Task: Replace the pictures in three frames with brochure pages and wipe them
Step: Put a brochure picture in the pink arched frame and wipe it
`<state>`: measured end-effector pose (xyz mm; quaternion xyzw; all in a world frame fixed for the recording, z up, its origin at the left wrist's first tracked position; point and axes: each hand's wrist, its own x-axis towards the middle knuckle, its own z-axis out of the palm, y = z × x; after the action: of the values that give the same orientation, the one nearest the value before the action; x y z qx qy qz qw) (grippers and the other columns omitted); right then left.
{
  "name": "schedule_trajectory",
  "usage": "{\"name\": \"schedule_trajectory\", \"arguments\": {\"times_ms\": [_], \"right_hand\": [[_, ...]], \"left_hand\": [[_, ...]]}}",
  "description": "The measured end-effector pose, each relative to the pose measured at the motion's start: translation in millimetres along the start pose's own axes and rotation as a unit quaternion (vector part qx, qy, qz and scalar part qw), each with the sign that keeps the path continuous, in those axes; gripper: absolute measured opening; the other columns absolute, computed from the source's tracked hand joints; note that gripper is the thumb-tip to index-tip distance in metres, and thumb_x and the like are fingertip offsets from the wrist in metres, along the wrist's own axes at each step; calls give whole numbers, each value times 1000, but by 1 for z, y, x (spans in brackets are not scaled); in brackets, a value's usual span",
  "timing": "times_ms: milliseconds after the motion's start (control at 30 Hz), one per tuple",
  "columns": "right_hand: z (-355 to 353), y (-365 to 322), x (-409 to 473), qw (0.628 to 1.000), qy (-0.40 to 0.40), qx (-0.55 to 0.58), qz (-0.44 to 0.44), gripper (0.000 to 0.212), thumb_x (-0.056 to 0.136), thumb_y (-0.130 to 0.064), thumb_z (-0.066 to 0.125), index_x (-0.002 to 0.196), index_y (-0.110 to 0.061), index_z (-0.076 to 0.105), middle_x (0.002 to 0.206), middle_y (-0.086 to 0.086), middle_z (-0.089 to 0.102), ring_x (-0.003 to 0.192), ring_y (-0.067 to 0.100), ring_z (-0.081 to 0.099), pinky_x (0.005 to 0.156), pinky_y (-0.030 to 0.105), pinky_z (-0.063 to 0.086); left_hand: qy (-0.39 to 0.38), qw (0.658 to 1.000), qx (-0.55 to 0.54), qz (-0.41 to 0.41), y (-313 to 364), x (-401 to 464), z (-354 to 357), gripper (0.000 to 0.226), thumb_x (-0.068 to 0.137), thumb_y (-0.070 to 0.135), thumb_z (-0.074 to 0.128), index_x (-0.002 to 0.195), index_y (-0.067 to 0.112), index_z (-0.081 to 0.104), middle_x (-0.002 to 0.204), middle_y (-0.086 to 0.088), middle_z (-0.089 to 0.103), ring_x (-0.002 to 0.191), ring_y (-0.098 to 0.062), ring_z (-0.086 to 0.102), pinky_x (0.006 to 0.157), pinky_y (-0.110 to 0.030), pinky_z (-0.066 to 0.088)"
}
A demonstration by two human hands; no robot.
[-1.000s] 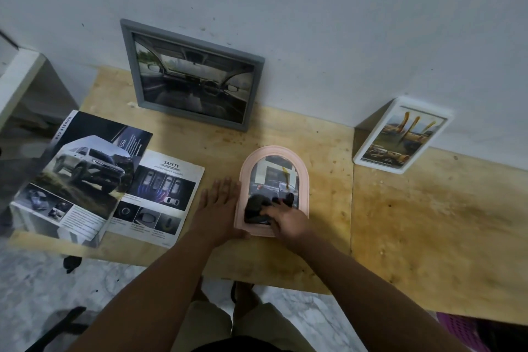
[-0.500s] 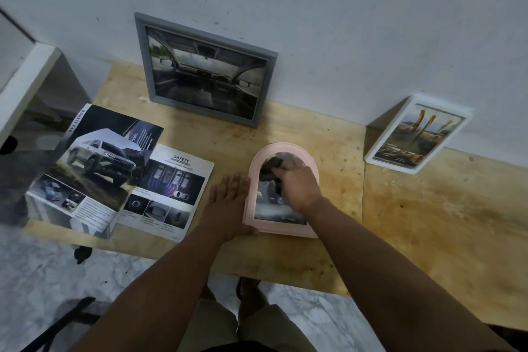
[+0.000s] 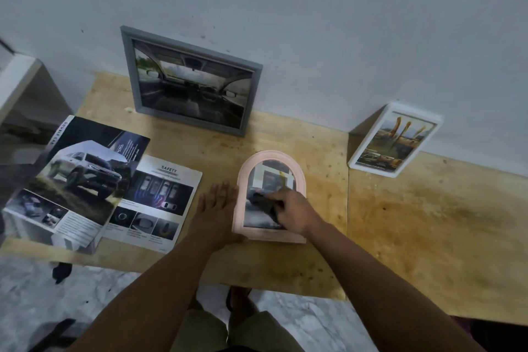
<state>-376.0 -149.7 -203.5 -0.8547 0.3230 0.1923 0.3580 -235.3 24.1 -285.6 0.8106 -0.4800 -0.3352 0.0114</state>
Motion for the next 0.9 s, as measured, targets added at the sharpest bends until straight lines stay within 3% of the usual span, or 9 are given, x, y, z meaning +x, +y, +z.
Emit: {"name": "schedule_trajectory", "arguments": {"times_ms": [133,233,333,667,767,900], "right_hand": [[-39,6,26,979,157,-127,1,49,93,-16,62,142,-25,61,127,10,59,109,30,56,93,39,53],[-46,10,50,959,92,-266,25,51,91,-27,66,141,-26,57,132,9,53,117,31,50,93,43,51],[-34,12,62,950,35,-308,30,49,93,-32,64,141,-25,56,144,9,46,125,33,46,97,46,48],[-5,24,27,985,54,-103,131,42,92,-17,58,133,-14,60,132,15,56,111,37,60,94,44,54],[10,22,9,987,56,-56,137,38,92,-26,65,129,-15,66,124,15,64,104,35,65,89,41,56],[18,18,-9,992,-26,-21,124,35,97,-22,61,131,-18,65,119,12,69,99,26,65,89,37,56]], "left_hand": [[-3,1000,11,-1,0,0,1,143,66,84,63,150,21,-34,158,-7,-39,143,-32,-37,120,-53,-13],[-1,1000,13,-1,1,1,2,143,66,84,63,151,21,-33,155,-6,-42,142,-31,-37,120,-53,-13],[1,1000,14,3,0,1,2,142,67,86,61,150,22,-34,153,-5,-44,142,-31,-37,119,-52,-14],[0,1000,5,-6,1,-1,-2,145,67,83,64,139,25,-48,159,-7,-38,145,-31,-34,119,-51,-14],[-7,1000,3,-9,3,-3,-4,144,67,82,65,146,23,-40,159,-8,-36,146,-32,-33,122,-52,-12],[-10,1000,4,-11,5,-4,-6,143,67,82,65,151,22,-33,160,-9,-36,147,-33,-32,122,-53,-11]]}}
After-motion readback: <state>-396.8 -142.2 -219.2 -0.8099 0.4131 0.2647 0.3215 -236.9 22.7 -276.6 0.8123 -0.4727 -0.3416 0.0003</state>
